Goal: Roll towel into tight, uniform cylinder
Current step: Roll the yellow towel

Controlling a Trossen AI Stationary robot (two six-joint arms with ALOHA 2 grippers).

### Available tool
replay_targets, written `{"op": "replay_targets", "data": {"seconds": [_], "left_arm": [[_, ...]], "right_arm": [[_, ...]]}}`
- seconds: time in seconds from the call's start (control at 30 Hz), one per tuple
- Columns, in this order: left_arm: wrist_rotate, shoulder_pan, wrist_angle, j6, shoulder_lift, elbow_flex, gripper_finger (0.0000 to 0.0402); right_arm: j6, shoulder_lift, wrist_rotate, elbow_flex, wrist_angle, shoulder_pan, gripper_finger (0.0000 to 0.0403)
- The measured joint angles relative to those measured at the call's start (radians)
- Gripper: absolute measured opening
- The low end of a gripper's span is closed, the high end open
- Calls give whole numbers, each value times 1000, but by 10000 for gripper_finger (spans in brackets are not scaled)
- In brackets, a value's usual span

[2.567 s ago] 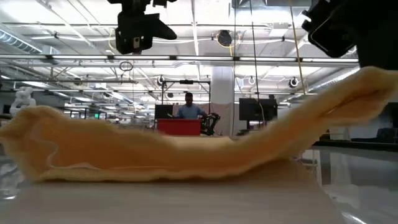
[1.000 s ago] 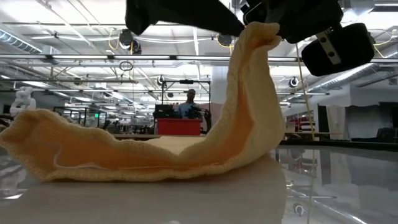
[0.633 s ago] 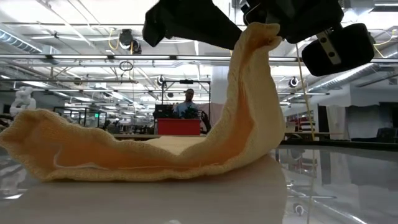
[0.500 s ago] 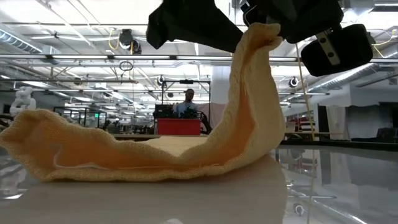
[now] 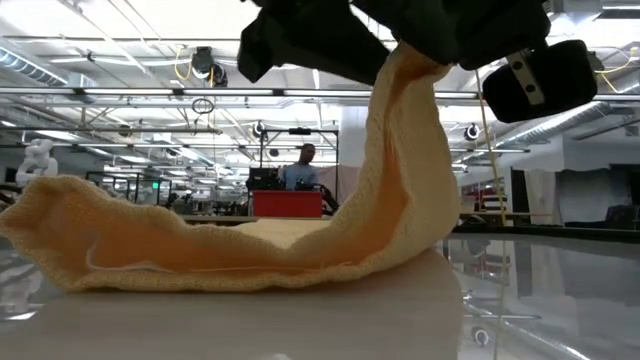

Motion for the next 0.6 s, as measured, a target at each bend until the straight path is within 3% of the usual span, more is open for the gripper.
{"op": "replay_targets", "data": {"seconds": [0.27, 0.6], "left_arm": [[51, 15, 13, 6, 0, 0, 121], [63, 15, 5, 3, 0, 0, 18]], "right_arm": [[2, 0, 8, 0, -1, 0, 0], [4, 0, 23, 0, 1, -1, 0]]}}
